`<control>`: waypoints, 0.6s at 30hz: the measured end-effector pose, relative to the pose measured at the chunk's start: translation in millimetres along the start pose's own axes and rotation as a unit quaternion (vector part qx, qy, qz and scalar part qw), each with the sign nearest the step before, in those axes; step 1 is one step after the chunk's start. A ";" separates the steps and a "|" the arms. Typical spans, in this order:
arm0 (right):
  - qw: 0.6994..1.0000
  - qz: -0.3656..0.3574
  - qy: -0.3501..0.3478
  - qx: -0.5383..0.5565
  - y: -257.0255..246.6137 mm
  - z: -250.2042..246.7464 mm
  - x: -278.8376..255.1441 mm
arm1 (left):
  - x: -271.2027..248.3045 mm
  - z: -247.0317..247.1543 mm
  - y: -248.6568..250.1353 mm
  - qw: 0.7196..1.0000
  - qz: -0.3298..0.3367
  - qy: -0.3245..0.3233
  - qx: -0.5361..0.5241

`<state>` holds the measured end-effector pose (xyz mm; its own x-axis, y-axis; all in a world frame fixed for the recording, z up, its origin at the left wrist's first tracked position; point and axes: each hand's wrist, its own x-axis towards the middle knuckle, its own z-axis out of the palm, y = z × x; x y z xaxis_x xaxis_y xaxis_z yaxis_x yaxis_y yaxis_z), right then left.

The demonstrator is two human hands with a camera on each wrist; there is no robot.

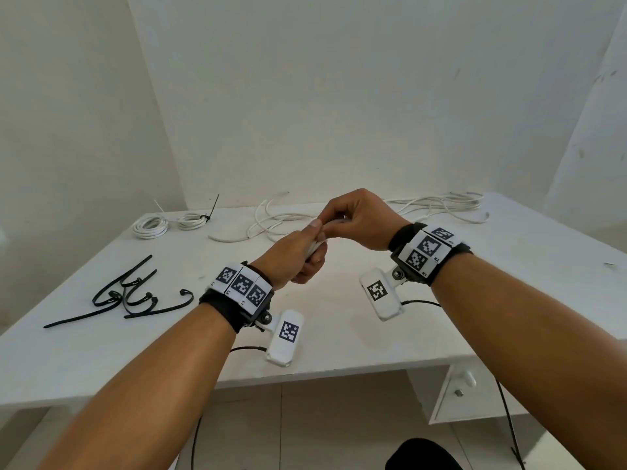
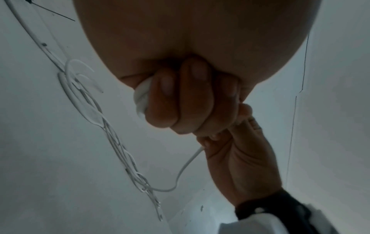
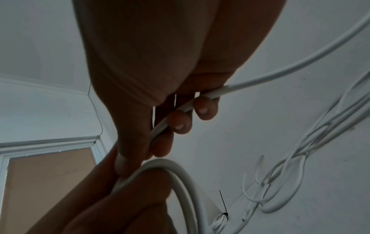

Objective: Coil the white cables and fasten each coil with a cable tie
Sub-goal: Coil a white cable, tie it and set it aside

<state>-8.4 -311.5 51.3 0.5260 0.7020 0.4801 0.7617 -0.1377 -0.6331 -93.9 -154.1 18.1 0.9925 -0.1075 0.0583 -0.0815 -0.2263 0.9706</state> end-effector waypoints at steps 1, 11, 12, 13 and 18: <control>1.000 -0.003 0.005 0.014 2.4 -0.9 0.8 | -0.5 0.8 2.7 1.000 0.010 0.002 0.000; 0.991 0.034 0.021 0.130 24.7 15.9 -4.0 | -0.2 -0.5 35.5 0.985 0.161 0.017 -0.065; 0.992 0.041 0.021 0.113 26.4 19.2 -4.8 | 0.9 -0.8 39.1 0.982 0.171 0.017 -0.083; 0.994 0.051 0.019 0.090 28.4 22.0 -5.6 | 2.7 -1.9 42.0 0.979 0.180 0.019 -0.098; 0.993 0.096 -0.048 -0.056 32.9 37.8 -14.8 | 14.9 -14.7 46.5 0.971 0.210 0.088 -0.077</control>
<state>-5.4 -300.0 0.4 0.6306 0.7186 0.2932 0.6913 -0.3484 -0.6330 -81.6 -152.0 67.5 0.8760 0.0111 0.4821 -0.4811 -0.0487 0.8753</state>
